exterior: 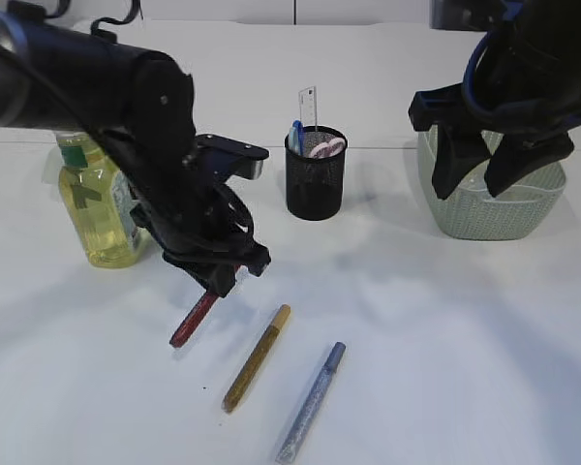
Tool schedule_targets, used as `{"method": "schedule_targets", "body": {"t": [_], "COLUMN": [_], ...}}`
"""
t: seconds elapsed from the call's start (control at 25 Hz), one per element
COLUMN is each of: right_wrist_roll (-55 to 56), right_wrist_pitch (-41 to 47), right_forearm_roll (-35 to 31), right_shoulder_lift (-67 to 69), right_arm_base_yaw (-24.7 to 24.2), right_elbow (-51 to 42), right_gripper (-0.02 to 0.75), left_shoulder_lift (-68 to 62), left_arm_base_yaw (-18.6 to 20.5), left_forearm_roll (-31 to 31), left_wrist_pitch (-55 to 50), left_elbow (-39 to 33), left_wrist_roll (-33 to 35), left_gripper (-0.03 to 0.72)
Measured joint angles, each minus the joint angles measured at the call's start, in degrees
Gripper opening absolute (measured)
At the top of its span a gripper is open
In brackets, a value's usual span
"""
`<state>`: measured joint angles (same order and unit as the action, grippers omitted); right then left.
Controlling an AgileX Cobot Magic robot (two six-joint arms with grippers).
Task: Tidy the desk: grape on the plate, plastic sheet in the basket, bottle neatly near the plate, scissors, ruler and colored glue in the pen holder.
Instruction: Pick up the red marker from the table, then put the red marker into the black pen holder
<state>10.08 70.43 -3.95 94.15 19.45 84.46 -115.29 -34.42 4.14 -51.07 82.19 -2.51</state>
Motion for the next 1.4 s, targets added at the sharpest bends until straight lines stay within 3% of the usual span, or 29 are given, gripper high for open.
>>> {"method": "schedule_targets", "body": {"t": [0.36,0.52,1.08,1.4], "right_wrist_roll": [-1.28,-1.59,-2.53,-3.89], "right_wrist_pitch": [0.00,0.00,0.10,0.10], "right_forearm_roll": [0.13,1.03,5.78,7.04], "right_shoulder_lift": [0.00,0.00,0.00,0.00], "right_arm_base_yaw": [0.00,0.00,0.00,0.00], "right_elbow": [0.00,0.00,0.00,0.00], "right_gripper": [0.419,0.418,0.418,0.418], "left_shoulder_lift": [13.45,14.30,7.81,-3.63], "left_arm_base_yaw": [-0.08,-0.08,-0.08,-0.08], "left_forearm_roll": [0.18,0.18,0.54,0.59], "left_wrist_pitch": [25.29,35.08,85.64,92.54], "left_elbow": [-19.25,-22.72,-22.19,-11.64], "left_wrist_roll": [0.00,0.00,-0.40,-2.55], "left_gripper": [0.053,0.053,0.053,0.053]}}
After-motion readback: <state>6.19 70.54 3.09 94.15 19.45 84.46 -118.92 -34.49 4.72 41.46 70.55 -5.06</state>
